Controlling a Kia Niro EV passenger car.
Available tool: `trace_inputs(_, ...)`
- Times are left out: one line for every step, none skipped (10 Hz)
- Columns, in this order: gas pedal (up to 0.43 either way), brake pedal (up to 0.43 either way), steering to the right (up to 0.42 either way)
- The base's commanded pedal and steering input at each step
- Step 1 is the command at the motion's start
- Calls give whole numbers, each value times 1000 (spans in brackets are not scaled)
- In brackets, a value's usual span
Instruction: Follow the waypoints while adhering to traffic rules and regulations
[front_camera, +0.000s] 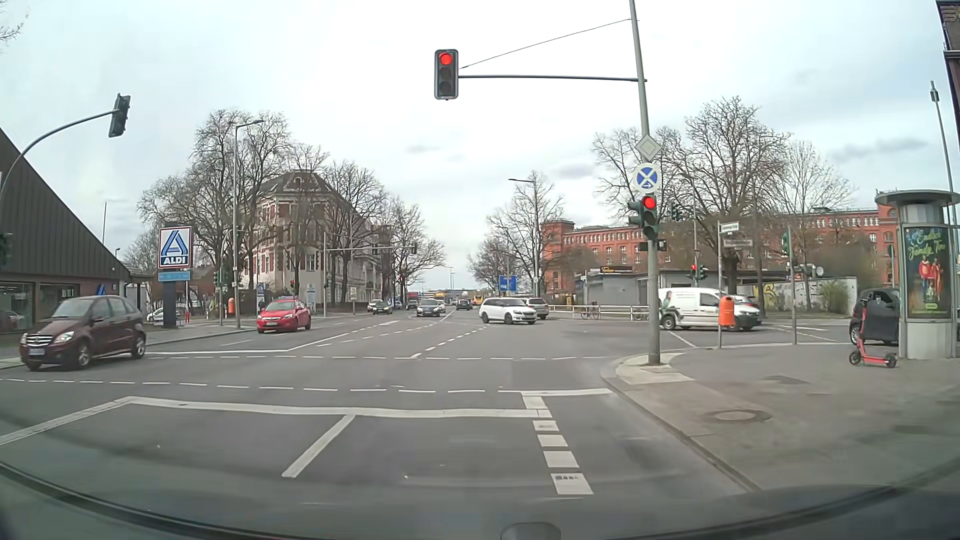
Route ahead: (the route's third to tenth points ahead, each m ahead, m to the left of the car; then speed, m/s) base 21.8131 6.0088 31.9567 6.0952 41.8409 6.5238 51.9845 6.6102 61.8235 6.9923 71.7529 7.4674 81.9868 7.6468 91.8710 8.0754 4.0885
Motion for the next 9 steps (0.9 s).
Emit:
trace_inputs(0,250,4)
trace_inputs(0,256,4)
trace_inputs(0,256,4)
trace_inputs(0,268,4)
trace_inputs(0,262,4)
trace_inputs(0,268,4)
trace_inputs(0,262,4)
trace_inputs(0,268,4)
trace_inputs(0,256,4)
